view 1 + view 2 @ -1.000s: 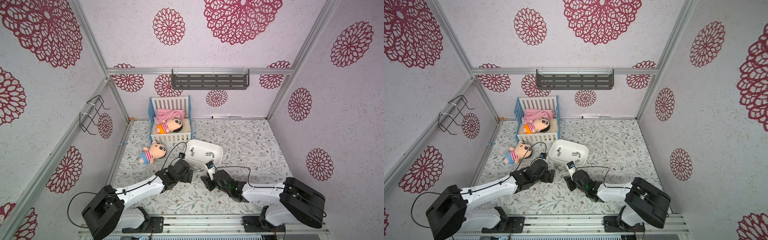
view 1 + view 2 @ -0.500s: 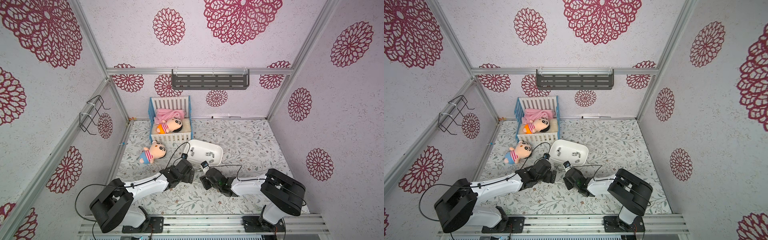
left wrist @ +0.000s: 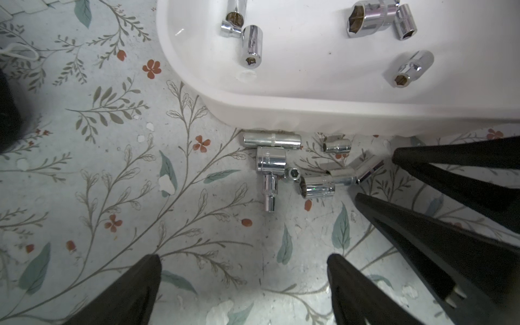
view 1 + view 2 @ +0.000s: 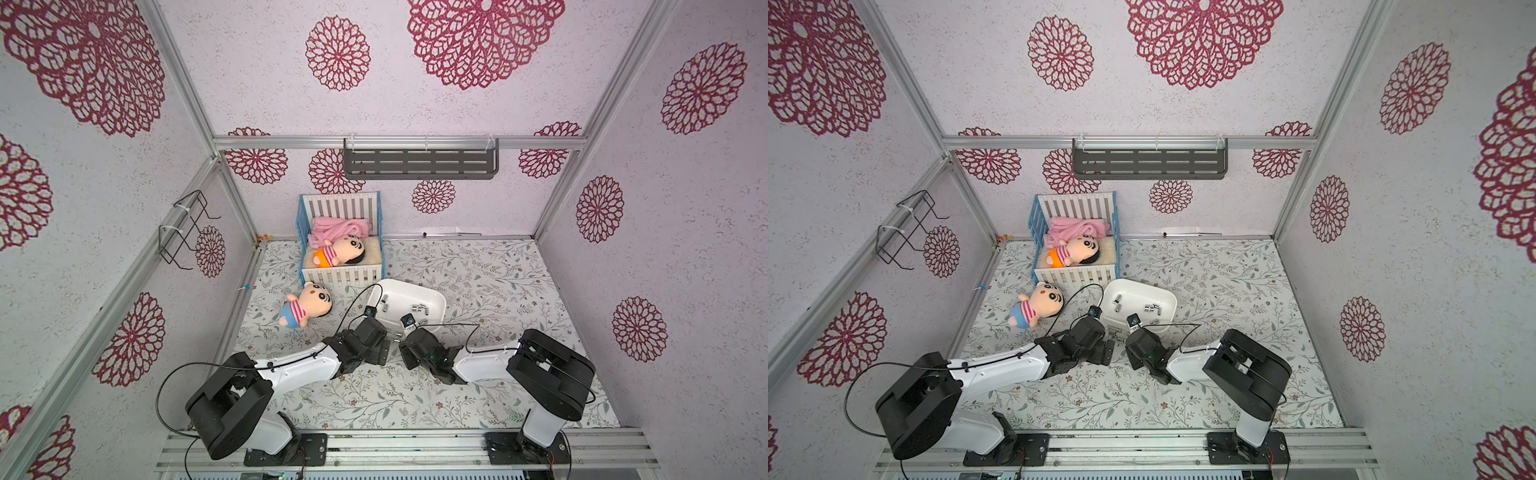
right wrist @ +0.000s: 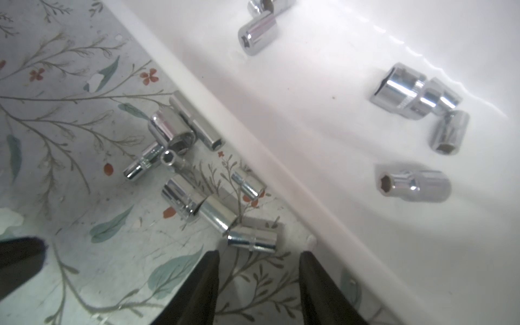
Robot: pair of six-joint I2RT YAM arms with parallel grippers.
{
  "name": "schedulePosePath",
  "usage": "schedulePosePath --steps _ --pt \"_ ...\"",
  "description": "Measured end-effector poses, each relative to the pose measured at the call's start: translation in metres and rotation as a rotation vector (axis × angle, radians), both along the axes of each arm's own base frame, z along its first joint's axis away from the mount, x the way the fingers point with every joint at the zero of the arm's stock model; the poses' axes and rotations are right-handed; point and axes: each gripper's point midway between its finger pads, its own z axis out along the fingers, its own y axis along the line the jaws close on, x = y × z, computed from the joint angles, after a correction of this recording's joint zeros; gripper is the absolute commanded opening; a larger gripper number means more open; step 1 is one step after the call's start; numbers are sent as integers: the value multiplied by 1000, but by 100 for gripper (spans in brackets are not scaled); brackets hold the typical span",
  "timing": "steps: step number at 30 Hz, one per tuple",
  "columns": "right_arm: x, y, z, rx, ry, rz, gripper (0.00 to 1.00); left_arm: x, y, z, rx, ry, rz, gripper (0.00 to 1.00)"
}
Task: Put the screws on the desktop into the storage box
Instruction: Pick up the screw from the center of the board.
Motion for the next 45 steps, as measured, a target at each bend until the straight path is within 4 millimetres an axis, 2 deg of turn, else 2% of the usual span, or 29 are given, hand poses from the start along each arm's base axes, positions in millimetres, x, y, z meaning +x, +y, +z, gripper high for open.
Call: schedulePosePath --steps 10,19,29,35,38,45 --pt "6 6 0 -2 -5 -3 43 7 21 4 94 -47 72 97" --pt "12 13 0 -3 -5 -4 39 16 22 6 157 -54 97 97" --pt "11 13 0 -12 -11 -10 36 13 28 3 213 -56 107 97" --pt "9 14 0 -11 -10 -10 26 15 37 7 254 -87 142 98" --pt "5 11 1 -14 -5 -7 23 16 41 14 256 -111 166 97" --pt "-11 -5 2 -34 22 6 22 18 47 43 200 -192 209 97"
